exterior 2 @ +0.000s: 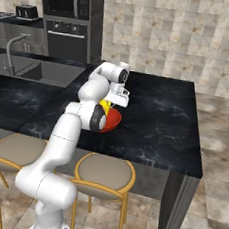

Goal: Place the cup inside the bowl on the dining table and move the bowl to any counter.

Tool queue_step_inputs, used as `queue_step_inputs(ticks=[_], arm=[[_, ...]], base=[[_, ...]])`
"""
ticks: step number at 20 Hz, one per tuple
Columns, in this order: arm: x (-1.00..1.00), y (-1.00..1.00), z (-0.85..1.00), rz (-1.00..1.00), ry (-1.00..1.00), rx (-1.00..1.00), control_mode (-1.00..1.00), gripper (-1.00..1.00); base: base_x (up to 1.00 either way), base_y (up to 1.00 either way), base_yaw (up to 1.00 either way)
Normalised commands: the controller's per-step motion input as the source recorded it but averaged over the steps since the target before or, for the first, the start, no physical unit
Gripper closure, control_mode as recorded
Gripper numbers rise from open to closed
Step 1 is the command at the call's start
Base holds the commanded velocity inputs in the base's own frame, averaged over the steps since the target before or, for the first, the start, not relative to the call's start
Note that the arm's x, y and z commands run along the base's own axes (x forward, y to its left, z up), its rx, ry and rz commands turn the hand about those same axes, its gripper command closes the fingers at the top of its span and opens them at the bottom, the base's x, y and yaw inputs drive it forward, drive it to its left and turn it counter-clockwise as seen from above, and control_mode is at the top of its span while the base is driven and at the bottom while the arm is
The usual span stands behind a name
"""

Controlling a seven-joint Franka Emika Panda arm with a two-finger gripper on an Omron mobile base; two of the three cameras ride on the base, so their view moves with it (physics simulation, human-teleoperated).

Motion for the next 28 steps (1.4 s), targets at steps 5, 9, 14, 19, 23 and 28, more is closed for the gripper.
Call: queue_step_inputs(ticks=[5,9,14,19,23,28], arm=[[-0.13,0.0,-0.19,-0.05,0.0,0.0,-1.0,1.0],[-0.01,0.0,-0.16,-0.05,0.0,-0.01,-1.0,1.0],[0.0,0.02,-0.13,-0.04,0.0,-0.02,-1.0,1.0],[-0.01,0.02,-0.07,-0.03,0.0,-0.03,-1.0,1.0],[-0.06,0.0,-0.14,-0.03,0.0,-0.04,-1.0,1.0],[0.0,0.0,0.0,0.0,0.0,0.0,-1.0,1.0]], base=[[0.0,0.0,0.0],[0.0,0.0,0.0],[0.0,0.0,0.0],[0.0,0.0,0.0],[0.0,0.0,0.0],[0.0,0.0,0.0]])
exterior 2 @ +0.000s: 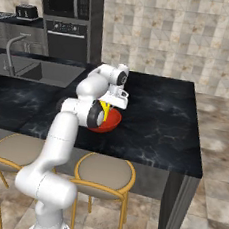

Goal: Place the cup inside the bowl on the dining table and move the bowl to any counter.

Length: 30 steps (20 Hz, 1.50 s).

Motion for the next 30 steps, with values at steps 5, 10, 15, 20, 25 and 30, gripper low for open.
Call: queue_step_inputs(ticks=[5,10,15,20,25,30], arm=[[0.0,0.0,0.0,0.0,0.0,0.0,-1.0,1.0],[0.0,0.05,0.0,0.0,0.0,0.0,-1.0,-1.0],[0.0,0.0,0.0,0.0,0.0,0.0,-1.0,-1.0],[0.0,0.0,0.0,0.0,0.0,0.0,-1.0,-1.0],[-0.14,0.0,0.11,0.0,-0.03,0.0,-1.0,-1.0],[-0.29,0.0,0.27,0.0,-0.05,0.0,-1.0,-1.0]], base=[[0.0,0.0,0.0],[0.0,0.0,0.0],[0.0,0.0,0.0],[0.0,0.0,0.0],[0.0,0.0,0.0],[0.0,0.0,0.0]])
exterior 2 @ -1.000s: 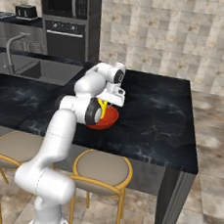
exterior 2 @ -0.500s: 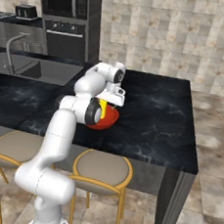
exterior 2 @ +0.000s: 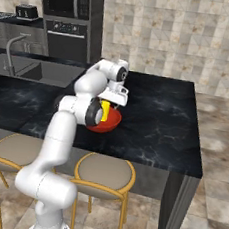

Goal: Place the cup inside the bowl on the dining table and move the bowl to any counter.

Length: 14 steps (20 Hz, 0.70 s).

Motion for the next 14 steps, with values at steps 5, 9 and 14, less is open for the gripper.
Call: queue_step_inputs(ticks=[5,9,14], arm=[[-0.26,0.02,0.22,0.0,-0.01,0.0,-1.0,-1.0],[-0.33,0.0,0.01,0.0,0.0,0.0,-1.0,-1.0],[-0.38,-0.02,-0.03,-0.04,0.0,0.0,-1.0,-1.0]], base=[[0.0,0.0,0.0],[0.0,0.0,0.0],[0.0,0.0,0.0]])
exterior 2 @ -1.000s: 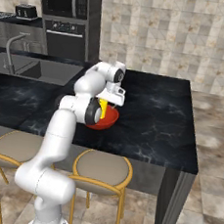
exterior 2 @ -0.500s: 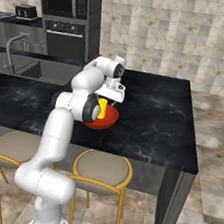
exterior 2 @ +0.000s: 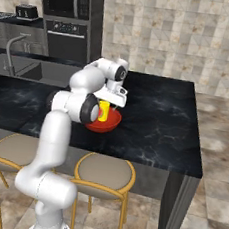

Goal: Place the cup inside the bowl on the dining table and move the bowl to any counter.

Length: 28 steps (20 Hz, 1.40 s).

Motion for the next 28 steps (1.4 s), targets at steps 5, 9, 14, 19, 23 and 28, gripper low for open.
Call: queue_step_inputs(ticks=[5,9,14,19,23,28], arm=[[-0.3,-0.27,-0.03,-0.1,0.0,0.0,-1.0,-1.0],[-0.07,-0.35,0.0,-0.18,0.0,0.0,-1.0,-1.0],[-0.04,-0.32,0.0,-0.21,0.0,0.01,-1.0,-1.0],[0.0,-0.05,0.0,-0.2,-0.03,0.01,-1.0,-1.0],[0.0,0.0,-0.06,-0.14,-0.12,0.0,-1.0,-1.0],[0.04,0.03,-0.18,-0.1,-0.18,0.0,-1.0,-1.0]], base=[[0.0,0.0,0.0],[0.0,0.0,0.0],[0.0,0.0,0.0],[0.0,0.0,0.0],[0.0,0.0,0.0],[0.0,0.0,0.0]])
